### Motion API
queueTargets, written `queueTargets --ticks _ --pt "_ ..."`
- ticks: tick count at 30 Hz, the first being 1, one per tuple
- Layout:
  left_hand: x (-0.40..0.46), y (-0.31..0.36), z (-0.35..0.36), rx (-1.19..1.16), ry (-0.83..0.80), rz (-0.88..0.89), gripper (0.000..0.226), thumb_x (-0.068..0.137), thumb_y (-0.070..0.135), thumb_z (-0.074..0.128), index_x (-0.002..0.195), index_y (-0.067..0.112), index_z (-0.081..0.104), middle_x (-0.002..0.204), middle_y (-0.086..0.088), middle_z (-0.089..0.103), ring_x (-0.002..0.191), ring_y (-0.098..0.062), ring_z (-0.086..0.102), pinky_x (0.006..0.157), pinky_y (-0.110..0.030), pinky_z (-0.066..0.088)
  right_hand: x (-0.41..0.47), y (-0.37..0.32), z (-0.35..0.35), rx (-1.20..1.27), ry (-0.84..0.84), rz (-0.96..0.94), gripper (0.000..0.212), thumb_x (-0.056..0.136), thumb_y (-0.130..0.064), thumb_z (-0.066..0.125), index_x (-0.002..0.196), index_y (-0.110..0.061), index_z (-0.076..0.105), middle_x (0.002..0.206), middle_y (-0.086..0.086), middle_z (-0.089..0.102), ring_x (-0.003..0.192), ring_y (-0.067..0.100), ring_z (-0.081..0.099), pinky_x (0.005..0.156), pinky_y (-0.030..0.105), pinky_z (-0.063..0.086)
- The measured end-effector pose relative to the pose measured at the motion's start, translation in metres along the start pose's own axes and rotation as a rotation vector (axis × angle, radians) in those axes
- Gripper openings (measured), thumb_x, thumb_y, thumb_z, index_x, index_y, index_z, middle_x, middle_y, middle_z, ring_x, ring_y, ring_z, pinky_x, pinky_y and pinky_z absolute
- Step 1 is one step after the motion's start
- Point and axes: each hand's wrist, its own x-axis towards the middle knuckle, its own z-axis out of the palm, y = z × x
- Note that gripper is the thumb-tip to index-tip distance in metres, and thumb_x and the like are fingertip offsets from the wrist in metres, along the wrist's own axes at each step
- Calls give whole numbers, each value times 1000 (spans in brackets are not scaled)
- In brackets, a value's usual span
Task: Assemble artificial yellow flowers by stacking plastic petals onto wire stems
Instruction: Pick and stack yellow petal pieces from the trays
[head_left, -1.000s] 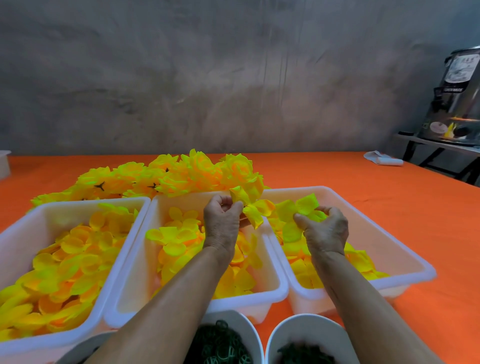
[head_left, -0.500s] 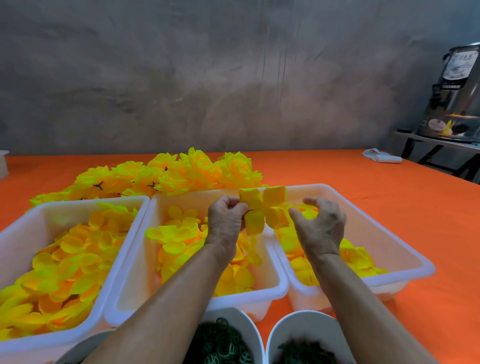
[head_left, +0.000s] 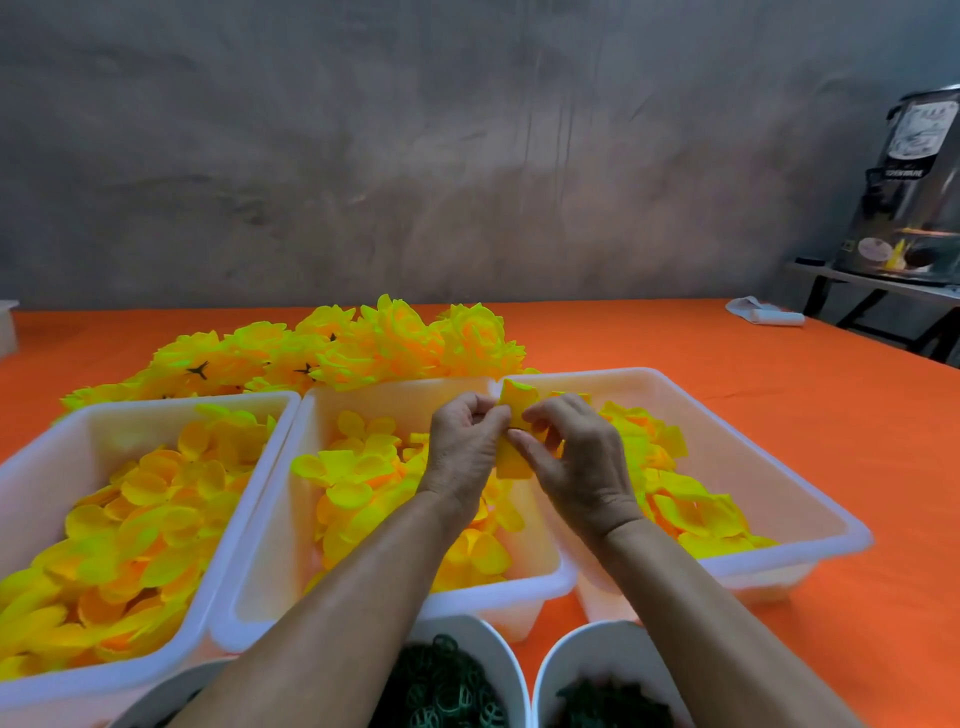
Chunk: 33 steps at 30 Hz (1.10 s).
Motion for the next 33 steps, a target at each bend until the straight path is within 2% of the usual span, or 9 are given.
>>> queueTargets --ticks 2,7,11,13,16,21,24,25,33 --pt "-3 2 1 -65 -104 -35 20 93 6 55 74 13 58 59 5 57 53 -4 50 50 -16 45 2 4 1 57 -14 109 20 76 -15 77 87 -3 64 84 13 63 67 29 57 65 38 46" --pt "-5 6 0 -137 -266 -95 11 94 9 52 85 6 57 75 -8 57 67 -16 57 68 -30 52 5 13 -2 222 46 266 26 71 -18 81 84 -4 64 82 10 60 69 20 53 64 24 42" --pt "-8 7 0 -120 -322 -99 7 95 7 51 90 4 54 81 -11 59 74 -20 59 74 -34 53 4 17 -5 519 29 425 20 67 -12 82 76 -5 66 74 10 59 65 12 47 62 23 41" --pt "-9 7 0 -81 -340 -90 6 94 6 51 95 1 54 83 -13 60 75 -22 59 73 -33 53 3 19 -6 561 15 453 17 69 -10 81 72 -3 66 69 9 58 60 11 44 57 22 38" --pt "-10 7 0 -62 -318 -61 12 93 5 54 101 -3 56 85 -15 62 74 -22 61 68 -29 55 3 18 -5 525 17 418 16 73 -8 77 67 0 66 63 6 54 57 13 42 53 22 34" --pt "-9 6 0 -43 -256 -42 24 91 5 58 106 -14 56 87 -22 62 75 -27 61 65 -28 56 3 16 -3 482 34 395 17 83 -4 68 69 6 66 65 7 55 64 16 47 59 28 38" --pt "-7 4 2 -53 -228 -38 7 92 -1 54 88 -5 57 66 -9 66 59 -15 64 60 -28 58 4 16 -3 417 45 408 21 88 -7 63 71 6 63 65 7 52 63 17 44 59 34 39" --pt "-7 4 2 -55 -208 -37 11 92 -3 52 82 0 56 61 -5 65 54 -13 64 58 -28 58 5 17 -3 365 57 396 22 89 -8 61 72 6 62 66 9 52 65 19 44 60 36 39" --pt "-1 0 -1 0 -35 -6 19 90 -4 52 75 7 52 72 -14 64 52 -13 66 50 -24 55 8 19 -2 105 193 361 20 92 -5 55 78 9 58 81 27 58 76 35 50 67 36 29"
